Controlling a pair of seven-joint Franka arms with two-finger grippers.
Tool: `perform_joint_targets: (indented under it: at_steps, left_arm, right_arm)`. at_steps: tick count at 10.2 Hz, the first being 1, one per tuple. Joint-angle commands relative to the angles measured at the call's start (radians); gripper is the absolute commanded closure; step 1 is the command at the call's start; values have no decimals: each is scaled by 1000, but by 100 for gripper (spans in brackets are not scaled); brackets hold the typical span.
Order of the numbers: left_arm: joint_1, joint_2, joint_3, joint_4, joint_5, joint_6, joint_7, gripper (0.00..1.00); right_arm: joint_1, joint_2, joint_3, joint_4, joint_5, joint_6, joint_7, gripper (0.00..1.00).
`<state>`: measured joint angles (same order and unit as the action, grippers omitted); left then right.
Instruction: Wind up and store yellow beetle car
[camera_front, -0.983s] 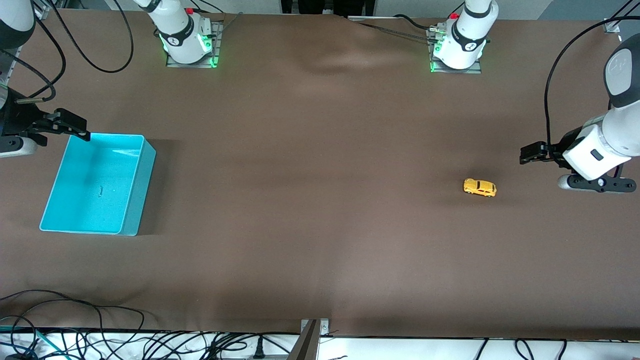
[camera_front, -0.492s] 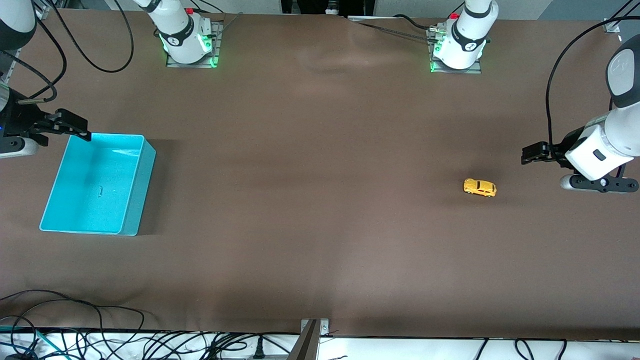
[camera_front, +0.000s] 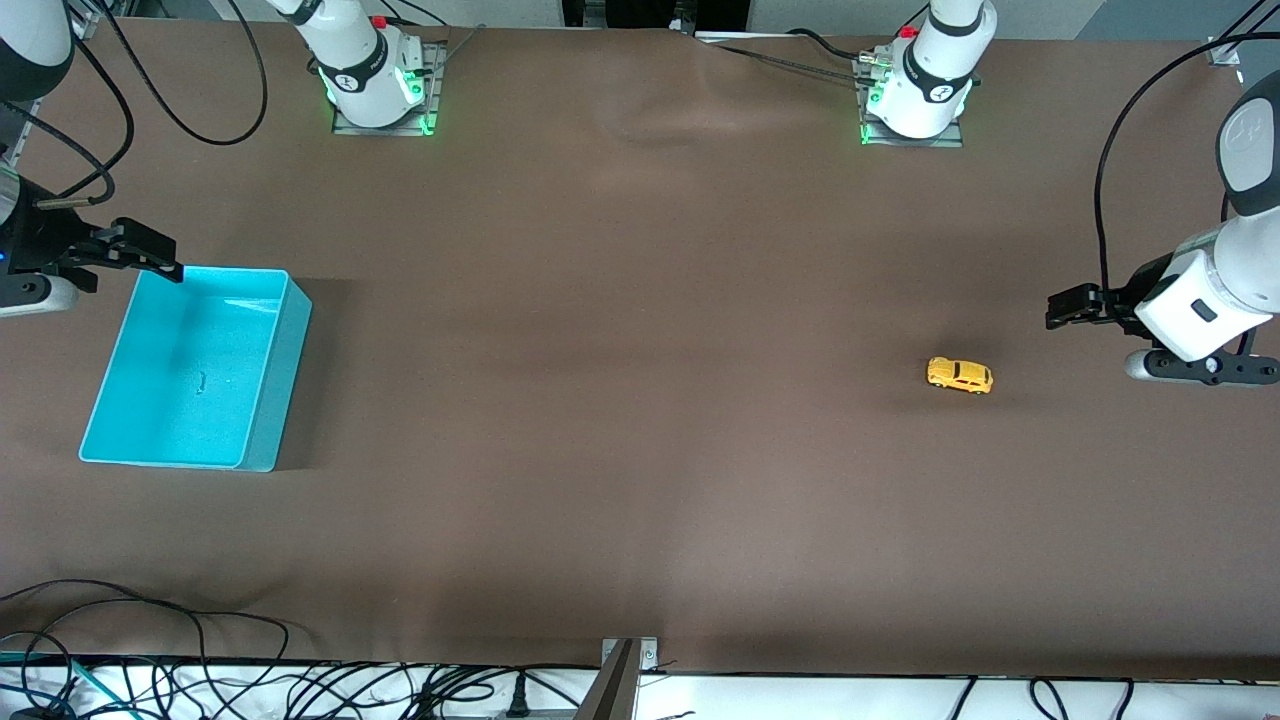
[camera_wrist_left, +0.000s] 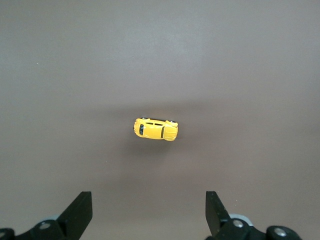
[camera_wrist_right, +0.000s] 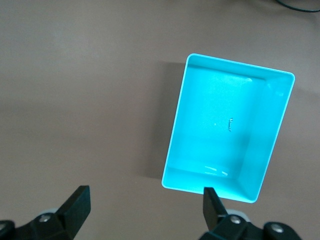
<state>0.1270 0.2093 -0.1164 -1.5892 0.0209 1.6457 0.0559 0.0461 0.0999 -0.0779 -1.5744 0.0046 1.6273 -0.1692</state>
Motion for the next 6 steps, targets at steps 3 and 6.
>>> perform_joint_targets:
  at_steps: [3, 6]
  left_arm:
    - [17, 4, 0, -15, -21, -15, 1, 0]
    - [20, 4, 1, -15, -21, -15, 1, 0]
  right_arm:
    - [0, -8, 3, -9, -3, 29, -1, 0]
    - [0, -9, 3, -9, 9, 36, -1, 0]
